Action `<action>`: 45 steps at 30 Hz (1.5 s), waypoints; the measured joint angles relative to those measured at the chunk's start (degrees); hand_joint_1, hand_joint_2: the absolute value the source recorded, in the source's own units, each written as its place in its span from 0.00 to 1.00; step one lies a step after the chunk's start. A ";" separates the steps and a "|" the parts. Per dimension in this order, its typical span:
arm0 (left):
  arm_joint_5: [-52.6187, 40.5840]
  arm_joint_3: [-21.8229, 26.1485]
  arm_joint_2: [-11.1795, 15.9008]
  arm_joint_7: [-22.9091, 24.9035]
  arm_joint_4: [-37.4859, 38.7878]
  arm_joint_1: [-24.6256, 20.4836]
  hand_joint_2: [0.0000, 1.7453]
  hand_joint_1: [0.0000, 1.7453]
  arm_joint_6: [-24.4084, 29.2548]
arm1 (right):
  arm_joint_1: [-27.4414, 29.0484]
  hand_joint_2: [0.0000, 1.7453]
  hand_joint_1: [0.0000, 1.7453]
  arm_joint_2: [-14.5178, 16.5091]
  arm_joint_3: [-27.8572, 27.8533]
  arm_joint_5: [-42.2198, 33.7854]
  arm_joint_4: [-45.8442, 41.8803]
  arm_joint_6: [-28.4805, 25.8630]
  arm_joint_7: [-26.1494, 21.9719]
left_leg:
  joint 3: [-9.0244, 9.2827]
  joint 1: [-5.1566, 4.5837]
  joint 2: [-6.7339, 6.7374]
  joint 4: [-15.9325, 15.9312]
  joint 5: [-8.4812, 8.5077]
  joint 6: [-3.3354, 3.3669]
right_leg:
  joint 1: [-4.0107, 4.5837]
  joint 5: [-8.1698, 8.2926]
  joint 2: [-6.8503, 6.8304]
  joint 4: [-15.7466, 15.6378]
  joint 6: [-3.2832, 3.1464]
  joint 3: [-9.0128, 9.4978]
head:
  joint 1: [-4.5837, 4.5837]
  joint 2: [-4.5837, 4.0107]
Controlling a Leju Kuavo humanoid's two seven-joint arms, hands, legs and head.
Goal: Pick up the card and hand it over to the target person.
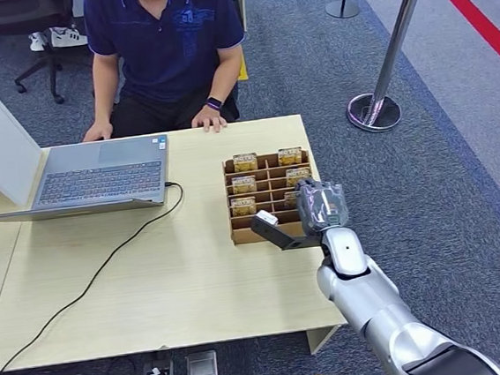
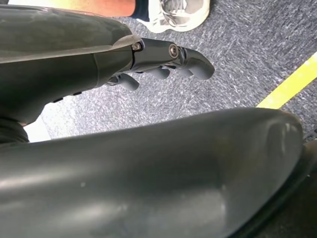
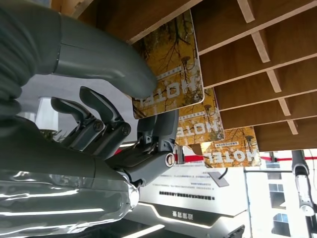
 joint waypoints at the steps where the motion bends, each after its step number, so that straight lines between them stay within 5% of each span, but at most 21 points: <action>1: -0.03 -0.03 -0.02 -0.03 0.01 -0.03 0.00 0.00 0.03 | -0.04 1.00 0.99 -0.08 -0.13 -0.09 -0.69 -0.14 -0.07 | -0.01 0.00 0.01 0.00 0.00 0.00 | 0.00 0.01 0.00 0.01 0.00 -0.02 | 0.00 0.00; 14: -1.74 -1.86 0.30 0.23 0.03 -2.00 0.00 0.00 -0.19 | -9.80 1.00 1.00 1.19 -0.37 -3.48 -18.82 -0.34 -2.96 | -0.23 -0.04 0.10 0.14 0.01 -0.02 | -0.05 0.01 0.10 0.19 -0.01 -0.29 | 0.00 0.00; 18: -2.44 -2.82 0.25 0.59 0.08 -2.96 0.00 0.00 -0.59 | -16.68 1.00 1.00 4.17 1.76 -5.32 -8.02 1.41 -4.54 | -0.16 -0.03 0.18 0.11 0.02 -0.05 | -0.03 0.03 0.18 0.17 -0.03 -0.24 | 0.00 0.00; 24: -3.02 -3.48 -0.08 0.85 0.17 -3.70 0.00 0.00 -0.84 | -24.60 1.00 1.00 8.39 1.87 -7.27 10.49 -4.98 -6.35 | -0.06 -0.01 0.28 0.03 0.06 -0.08 | -0.01 0.11 0.28 0.13 -0.05 -0.17 | 0.00 0.00; 33: -2.75 -2.85 -0.44 1.54 0.27 -3.12 0.00 0.00 -0.69 | -19.83 1.00 1.00 11.19 -2.99 3.52 6.09 -4.98 -7.93 | -0.03 0.00 0.02 0.00 0.08 -0.07 | 0.00 0.01 0.04 0.07 -0.05 -0.05 | 0.00 0.00; 45: -2.29 -2.59 -0.44 2.26 0.31 -2.64 0.00 0.00 -0.77 | -19.01 1.00 1.00 10.31 -0.94 8.82 5.24 -4.98 -3.65 | -0.12 0.02 -0.01 0.02 0.10 -0.06 | 0.02 0.04 0.00 0.07 -0.03 -0.11 | 0.00 0.00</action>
